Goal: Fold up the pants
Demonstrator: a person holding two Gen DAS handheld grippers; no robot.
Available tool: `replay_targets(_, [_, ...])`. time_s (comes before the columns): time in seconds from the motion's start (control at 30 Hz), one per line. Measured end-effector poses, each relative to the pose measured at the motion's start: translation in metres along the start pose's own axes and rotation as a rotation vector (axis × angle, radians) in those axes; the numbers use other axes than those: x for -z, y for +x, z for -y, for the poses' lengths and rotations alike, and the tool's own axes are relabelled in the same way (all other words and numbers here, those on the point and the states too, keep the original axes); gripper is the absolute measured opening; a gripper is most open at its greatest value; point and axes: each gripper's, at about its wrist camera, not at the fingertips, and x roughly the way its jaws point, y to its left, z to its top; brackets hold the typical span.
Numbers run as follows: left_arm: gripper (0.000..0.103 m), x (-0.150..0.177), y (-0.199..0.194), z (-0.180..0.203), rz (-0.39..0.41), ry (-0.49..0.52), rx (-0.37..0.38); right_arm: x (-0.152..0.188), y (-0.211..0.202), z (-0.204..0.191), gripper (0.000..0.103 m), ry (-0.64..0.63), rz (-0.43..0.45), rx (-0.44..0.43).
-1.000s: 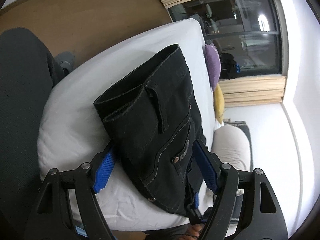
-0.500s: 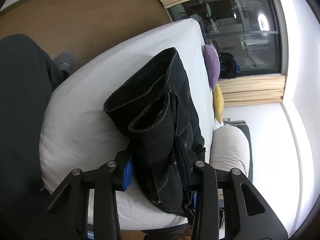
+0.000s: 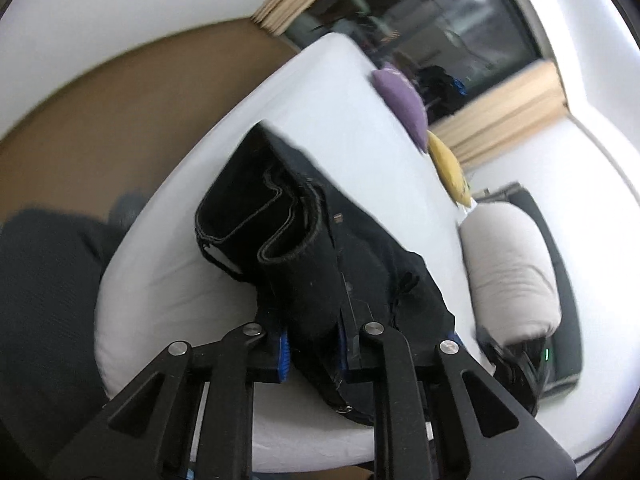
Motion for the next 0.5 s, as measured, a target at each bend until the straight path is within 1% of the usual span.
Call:
replay_targets(0.07, [0.015, -0.001, -0.002, 0.013, 0.013, 0.058, -0.009, -0.012, 0.022, -0.002, 0.027, -0.005, -0.074, 0.033])
replay_targets(0.13, [0.015, 0.0, -0.002, 0.024, 0.019, 0.105, -0.016, -0.021, 0.045, 0.003, 0.025, 0.001, -0.144, 0.079])
replay_targets(0.23, [0.015, 0.002, -0.002, 0.04, 0.025, 0.158, -0.027, -0.026, 0.074, 0.029, 0.024, 0.083, -0.228, 0.146])
replay_targets(0.27, [0.015, 0.005, -0.006, 0.045, 0.026, 0.172, -0.027, -0.025, 0.081, 0.039, 0.0, 0.106, -0.25, 0.184])
replay_targets(0.3, [0.015, 0.006, -0.005, 0.051, 0.028, 0.193, -0.028, -0.023, 0.084, 0.049, 0.0, 0.12, -0.246, 0.206])
replay_targets(0.33, [0.015, 0.007, -0.006, 0.058, 0.03, 0.212, -0.03, -0.02, 0.084, 0.056, 0.0, 0.139, -0.237, 0.173])
replay_targets(0.4, [0.015, 0.011, -0.006, 0.072, 0.035, 0.266, -0.035, -0.016, 0.082, 0.06, 0.0, 0.146, -0.217, 0.142])
replay_targets(0.43, [0.015, 0.014, -0.007, 0.077, 0.035, 0.295, -0.035, -0.014, 0.082, 0.06, 0.0, 0.137, -0.208, 0.14])
replay_targets(0.5, [0.015, 0.02, -0.001, 0.1, 0.035, 0.37, -0.038, -0.011, 0.084, 0.058, 0.0, 0.116, -0.188, 0.137])
